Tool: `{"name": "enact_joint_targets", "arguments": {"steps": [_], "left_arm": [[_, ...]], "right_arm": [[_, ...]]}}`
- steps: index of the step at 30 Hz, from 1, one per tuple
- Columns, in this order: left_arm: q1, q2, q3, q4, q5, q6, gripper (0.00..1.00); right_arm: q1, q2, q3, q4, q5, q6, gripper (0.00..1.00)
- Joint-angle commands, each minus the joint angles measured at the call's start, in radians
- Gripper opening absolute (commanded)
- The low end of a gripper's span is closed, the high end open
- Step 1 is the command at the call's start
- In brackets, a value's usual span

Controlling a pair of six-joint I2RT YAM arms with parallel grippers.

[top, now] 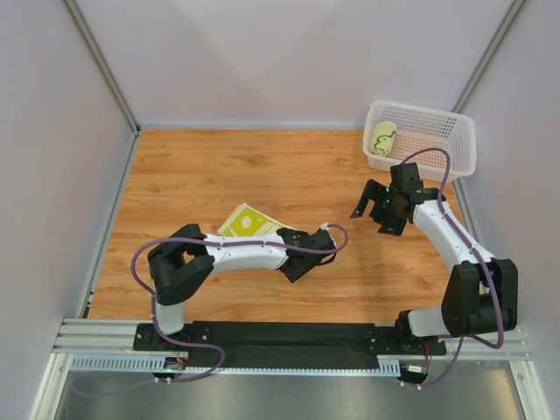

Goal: Roll the towels
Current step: Roll the towel

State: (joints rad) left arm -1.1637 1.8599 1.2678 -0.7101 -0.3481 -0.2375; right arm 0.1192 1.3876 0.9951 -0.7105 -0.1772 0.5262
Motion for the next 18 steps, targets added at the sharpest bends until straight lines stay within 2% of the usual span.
{"name": "enact_joint_targets", "arguments": {"steps": [1,6,7,14,17,18], "left_arm": [[-0.004,0.028,0.019,0.035,0.014,0.009,0.5],[0.01,0.073,0.013,0.054,0.038,0.015,0.45],[0.015,0.088,0.012,0.052,0.046,0.017,0.39],[0.018,0.075,-0.018,0.069,0.046,0.026,0.25],[0.022,0.042,-0.022,0.08,0.076,0.032,0.2],[0.027,0.033,-0.019,0.08,0.09,0.032,0.18]], "right_arm": [[0.002,-0.012,0.036,-0.007,-0.013,-0.012,0.98],[0.002,-0.007,0.05,-0.01,-0.013,-0.017,0.98],[0.002,-0.007,0.051,-0.014,-0.013,-0.018,0.98],[0.0,-0.033,0.017,0.023,-0.065,-0.014,0.98],[0.007,-0.004,-0.025,0.075,-0.171,0.008,0.98],[0.011,0.014,-0.032,0.088,-0.248,0.011,0.98]]}}
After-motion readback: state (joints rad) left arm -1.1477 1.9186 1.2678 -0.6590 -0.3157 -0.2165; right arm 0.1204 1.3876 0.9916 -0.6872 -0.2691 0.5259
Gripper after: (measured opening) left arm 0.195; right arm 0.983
